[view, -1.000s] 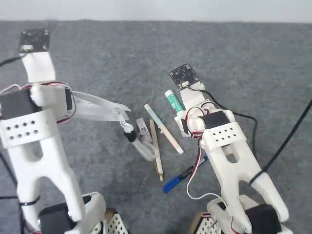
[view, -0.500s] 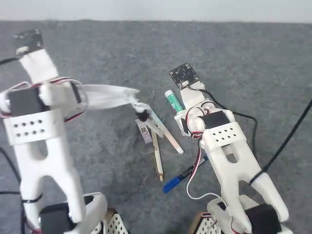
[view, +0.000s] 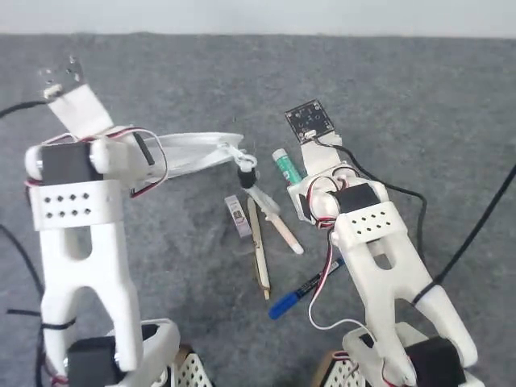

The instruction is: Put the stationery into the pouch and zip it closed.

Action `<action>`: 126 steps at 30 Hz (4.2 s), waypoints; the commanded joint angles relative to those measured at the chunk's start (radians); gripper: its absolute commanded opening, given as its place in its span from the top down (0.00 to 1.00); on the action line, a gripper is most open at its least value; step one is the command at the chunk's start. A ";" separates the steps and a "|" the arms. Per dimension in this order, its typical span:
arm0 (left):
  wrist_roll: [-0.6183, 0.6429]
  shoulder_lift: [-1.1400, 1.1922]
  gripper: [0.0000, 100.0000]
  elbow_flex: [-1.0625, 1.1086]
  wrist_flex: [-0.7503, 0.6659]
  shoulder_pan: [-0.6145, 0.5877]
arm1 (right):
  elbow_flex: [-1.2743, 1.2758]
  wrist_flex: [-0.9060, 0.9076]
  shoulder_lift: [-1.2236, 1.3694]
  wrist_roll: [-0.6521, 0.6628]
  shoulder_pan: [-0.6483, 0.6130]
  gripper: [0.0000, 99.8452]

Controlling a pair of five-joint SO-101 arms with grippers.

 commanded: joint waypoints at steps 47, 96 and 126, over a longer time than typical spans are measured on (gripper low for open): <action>0.023 -0.002 0.99 0.116 -0.140 -0.146 | -1.169 0.331 1.041 0.117 -0.035 0.89; 0.023 -0.009 0.99 0.133 -0.152 -0.140 | -1.169 0.880 0.740 0.250 -0.110 0.99; 0.025 -0.009 0.99 0.133 -0.153 -0.140 | -0.875 0.923 0.036 0.250 -0.312 0.99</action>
